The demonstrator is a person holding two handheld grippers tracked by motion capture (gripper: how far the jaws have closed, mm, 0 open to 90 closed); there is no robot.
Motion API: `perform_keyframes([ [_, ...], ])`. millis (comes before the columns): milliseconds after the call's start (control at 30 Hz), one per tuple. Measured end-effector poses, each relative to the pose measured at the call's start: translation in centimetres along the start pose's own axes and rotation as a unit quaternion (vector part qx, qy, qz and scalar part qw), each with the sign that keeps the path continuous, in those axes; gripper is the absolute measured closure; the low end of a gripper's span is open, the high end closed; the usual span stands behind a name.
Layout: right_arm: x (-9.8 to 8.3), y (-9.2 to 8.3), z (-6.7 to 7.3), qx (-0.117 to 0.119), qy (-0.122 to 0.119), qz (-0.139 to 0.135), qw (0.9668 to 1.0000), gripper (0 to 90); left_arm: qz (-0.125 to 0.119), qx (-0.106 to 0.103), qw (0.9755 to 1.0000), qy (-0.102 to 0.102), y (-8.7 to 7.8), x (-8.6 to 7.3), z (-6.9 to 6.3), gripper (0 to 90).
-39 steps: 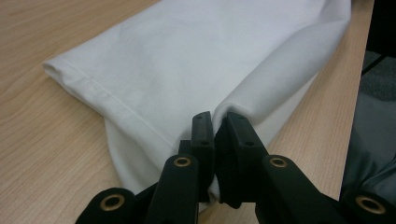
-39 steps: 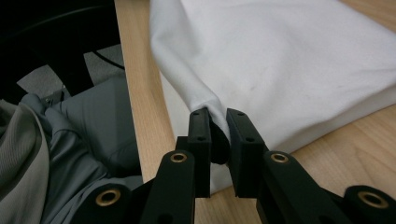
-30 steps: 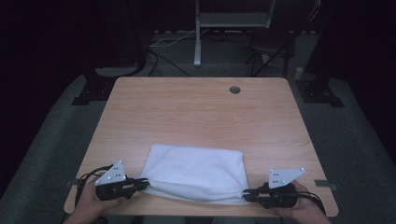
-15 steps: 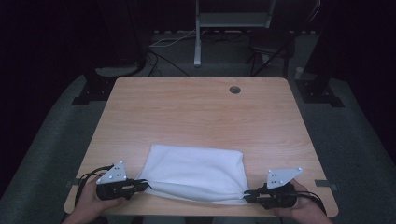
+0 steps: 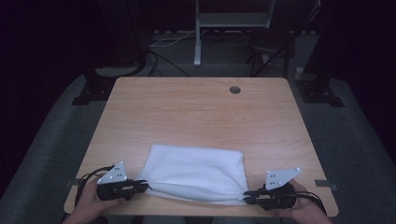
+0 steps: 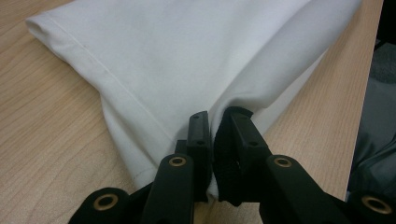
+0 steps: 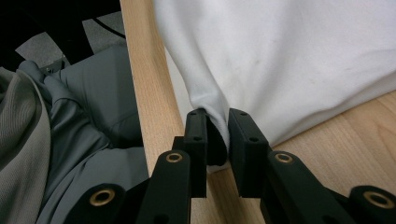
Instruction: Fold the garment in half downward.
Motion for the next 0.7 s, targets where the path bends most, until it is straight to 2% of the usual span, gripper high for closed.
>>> perform_keyframes([
  [467, 0.1, 0.1, 0.1, 0.001, 0.009, -0.004, 1.0, 62.8, -0.013, 0.003, 0.9997, -0.018, -0.1, 0.0, -0.1, 59.3],
  [600, 0.7, -0.2, 0.1, -0.003, 0.017, -0.018, 0.9997, 57.3, -0.023, -0.001, 0.9994, -0.027, -0.2, 0.4, -0.2, 54.1],
  [700, 1.2, -0.7, -0.5, -0.02, 0.025, -0.036, 0.9989, 53.3, -0.031, -0.002, 0.999, -0.033, -0.5, 0.8, -0.2, 49.0],
])
Point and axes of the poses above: each handheld gripper's, and its own axes: y roughly forward along the jaws, x roughly out of its top, z roughly to its left, the point moved 10 cm from there along y, roughly forward along the jaws, and after that the axes turned 13 degrees about -z, right-handed, at the moved point
